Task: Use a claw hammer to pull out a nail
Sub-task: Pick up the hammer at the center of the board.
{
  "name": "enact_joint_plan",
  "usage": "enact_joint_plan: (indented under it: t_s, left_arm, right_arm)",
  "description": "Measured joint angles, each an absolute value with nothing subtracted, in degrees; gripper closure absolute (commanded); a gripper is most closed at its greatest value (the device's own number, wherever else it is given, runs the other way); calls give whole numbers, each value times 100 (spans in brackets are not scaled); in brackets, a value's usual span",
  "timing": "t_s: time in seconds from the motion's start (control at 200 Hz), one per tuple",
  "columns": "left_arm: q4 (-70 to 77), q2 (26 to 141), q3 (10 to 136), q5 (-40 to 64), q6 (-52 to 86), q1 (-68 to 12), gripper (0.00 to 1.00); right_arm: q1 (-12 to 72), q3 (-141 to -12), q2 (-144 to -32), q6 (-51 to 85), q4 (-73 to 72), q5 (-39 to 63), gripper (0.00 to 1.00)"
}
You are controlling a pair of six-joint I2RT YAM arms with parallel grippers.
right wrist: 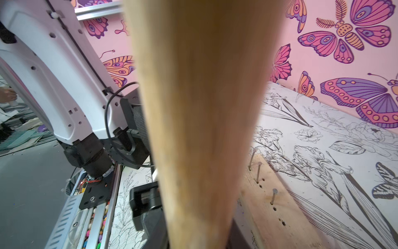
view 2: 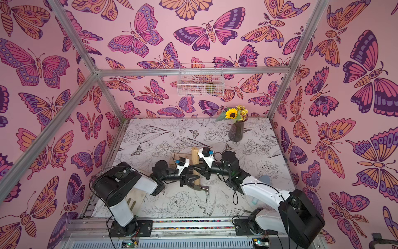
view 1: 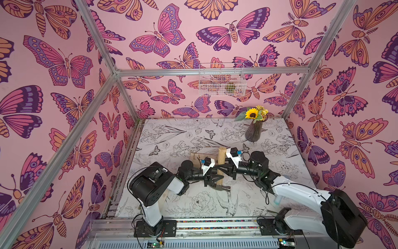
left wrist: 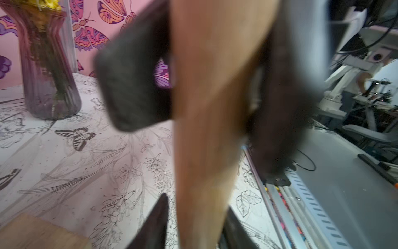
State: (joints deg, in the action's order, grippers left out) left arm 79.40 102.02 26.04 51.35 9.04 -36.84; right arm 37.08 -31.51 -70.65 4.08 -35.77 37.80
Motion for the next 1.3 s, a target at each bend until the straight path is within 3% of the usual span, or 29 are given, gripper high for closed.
enact_joint_plan:
  t_s: [0.09,0.15,0.235,0.371,0.681,0.921,1.167,1.297]
  left_arm:
    - [7961,10202,2602,5153,934,-3677,90]
    - [7959,10202,2602,5144,941,-3680,100]
    - [7918,10189,2600,5078,954,-3677,100]
    - [7817,10086,2561,4709,963,-3675,100]
    - [7671,9953,2502,4313,1002,-3680,100]
    - [7653,9942,2502,4237,1059,-3682,100]
    - [7590,9902,2502,4235,1059,-3682,100]
    - [7572,9894,2502,4233,1059,-3682,100]
  right_arm:
    - [3704,-3151,-7067,423,-3594,3769,92]
    - [3706,-3151,-7067,451,-3581,3726,76]
    - [3719,-3175,-7067,589,-3505,3583,56]
    - [3828,-3465,-6917,1044,-3085,2847,49]
    - [4987,-4185,-6427,1678,-1577,-250,30]
    - [5841,-5199,-6845,1874,-908,-2464,31]
    - [6208,-5826,-7612,1938,-633,-3830,41]
    - [6267,-5848,-7806,1841,-626,-4204,58]
